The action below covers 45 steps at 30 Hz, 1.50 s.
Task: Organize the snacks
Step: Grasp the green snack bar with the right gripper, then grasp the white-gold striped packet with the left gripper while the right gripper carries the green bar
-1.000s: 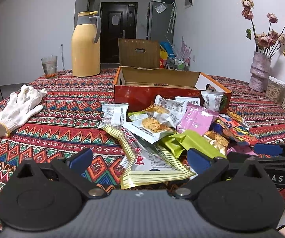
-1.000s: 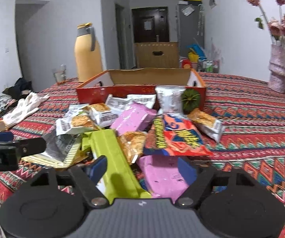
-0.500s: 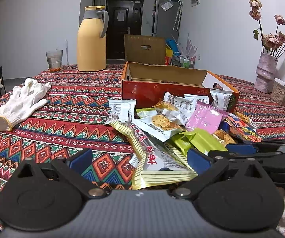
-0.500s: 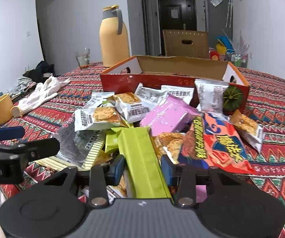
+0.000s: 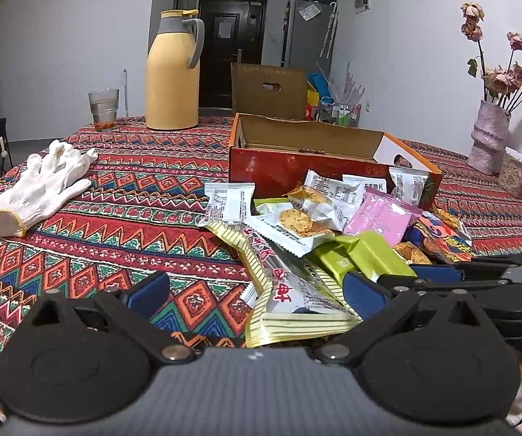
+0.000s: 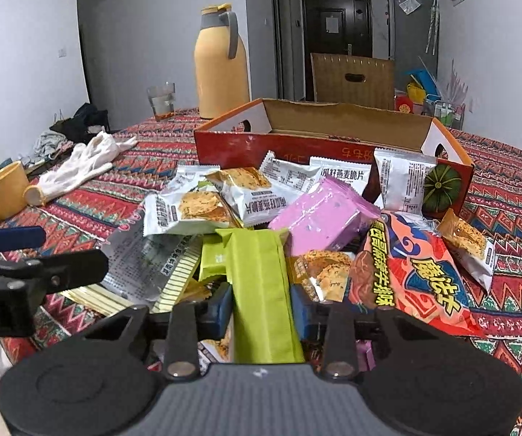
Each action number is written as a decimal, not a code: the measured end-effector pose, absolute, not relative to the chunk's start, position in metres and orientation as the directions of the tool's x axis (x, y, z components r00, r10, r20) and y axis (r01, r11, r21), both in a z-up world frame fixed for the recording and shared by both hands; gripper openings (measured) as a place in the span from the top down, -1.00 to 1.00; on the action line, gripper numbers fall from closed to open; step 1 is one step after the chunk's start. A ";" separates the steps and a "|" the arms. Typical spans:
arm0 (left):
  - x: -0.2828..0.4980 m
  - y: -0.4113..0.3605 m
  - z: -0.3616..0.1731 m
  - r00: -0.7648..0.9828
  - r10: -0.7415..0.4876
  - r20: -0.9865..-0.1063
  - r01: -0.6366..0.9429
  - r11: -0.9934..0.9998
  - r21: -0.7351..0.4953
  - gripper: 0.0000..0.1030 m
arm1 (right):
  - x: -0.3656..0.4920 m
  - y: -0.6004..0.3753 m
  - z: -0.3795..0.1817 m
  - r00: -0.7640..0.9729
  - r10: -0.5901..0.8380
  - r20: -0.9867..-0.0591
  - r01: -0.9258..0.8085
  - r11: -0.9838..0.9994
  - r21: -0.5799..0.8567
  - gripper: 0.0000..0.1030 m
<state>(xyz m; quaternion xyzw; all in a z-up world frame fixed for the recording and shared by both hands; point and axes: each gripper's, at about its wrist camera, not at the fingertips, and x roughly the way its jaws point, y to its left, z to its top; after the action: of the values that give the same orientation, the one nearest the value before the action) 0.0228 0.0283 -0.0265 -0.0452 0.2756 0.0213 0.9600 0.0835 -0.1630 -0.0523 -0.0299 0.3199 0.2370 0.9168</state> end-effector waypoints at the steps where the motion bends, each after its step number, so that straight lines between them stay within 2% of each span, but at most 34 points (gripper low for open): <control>1: 0.023 0.029 -0.026 0.846 0.016 -0.532 -0.068 0.995 -0.078 -1.00 | 0.082 -0.164 -0.051 0.687 0.416 -0.596 -0.452 0.887 0.097 0.39; 10: 0.029 0.027 -0.024 0.833 0.022 -0.553 -0.074 0.995 -0.072 -1.00 | 0.065 -0.176 -0.031 0.752 0.418 -0.510 -0.423 0.899 0.113 0.39; 18: 0.058 0.011 -0.024 0.795 0.060 -0.604 -0.080 0.997 -0.005 -1.00 | 0.059 -0.212 -0.012 0.832 0.346 -0.433 -0.328 0.937 0.119 0.39; 22: 0.075 0.005 -0.031 0.761 0.066 -0.646 -0.081 0.997 0.006 -1.00 | 0.061 -0.233 -0.011 0.856 0.300 -0.422 -0.272 0.954 0.126 0.39; 28: 0.100 -0.011 -0.038 0.725 0.147 -0.673 -0.110 0.989 0.097 -0.97 | 0.067 -0.254 -0.019 0.861 0.272 -0.430 -0.226 0.962 0.156 0.38; 30: 0.107 -0.012 -0.042 0.703 0.148 -0.695 -0.107 0.989 0.103 -0.73 | 0.068 -0.256 -0.022 0.859 0.270 -0.436 -0.219 0.962 0.165 0.38; 31: 0.108 -0.010 -0.042 0.697 0.135 -0.704 -0.101 0.991 0.091 -0.67 | 0.069 -0.258 -0.024 0.857 0.271 -0.438 -0.217 0.961 0.170 0.38; 32: 0.108 -0.009 -0.042 0.695 0.123 -0.708 -0.097 0.992 0.077 -0.54 | 0.069 -0.260 -0.025 0.856 0.271 -0.440 -0.215 0.961 0.174 0.38; 33: 0.107 -0.007 -0.042 0.694 0.113 -0.711 -0.094 0.993 0.066 -0.32 | 0.069 -0.260 -0.027 0.855 0.272 -0.443 -0.214 0.961 0.177 0.38; 34: 0.107 -0.004 -0.042 0.691 0.100 -0.716 -0.092 0.995 0.050 -0.24 | 0.070 -0.261 -0.028 0.854 0.273 -0.444 -0.213 0.960 0.180 0.38; 38: 0.102 0.008 -0.041 0.694 0.067 -0.717 -0.096 0.995 0.000 -0.03 | 0.071 -0.262 -0.031 0.849 0.281 -0.448 -0.216 0.957 0.192 0.38; 42: 0.095 0.019 -0.034 0.708 0.037 -0.705 -0.097 0.994 -0.046 0.30 | 0.071 -0.261 -0.032 0.845 0.287 -0.450 -0.218 0.955 0.200 0.38; 45: 0.092 0.024 -0.032 0.713 0.037 -0.700 -0.099 0.994 -0.049 0.33 | 0.068 -0.260 -0.031 0.847 0.290 -0.446 -0.221 0.954 0.201 0.38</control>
<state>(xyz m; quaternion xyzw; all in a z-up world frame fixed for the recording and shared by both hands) 0.0917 0.0243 -0.0315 -0.0416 0.3772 0.0368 0.9245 0.0679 -0.2595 -0.0307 0.0709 0.2427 0.1334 0.9583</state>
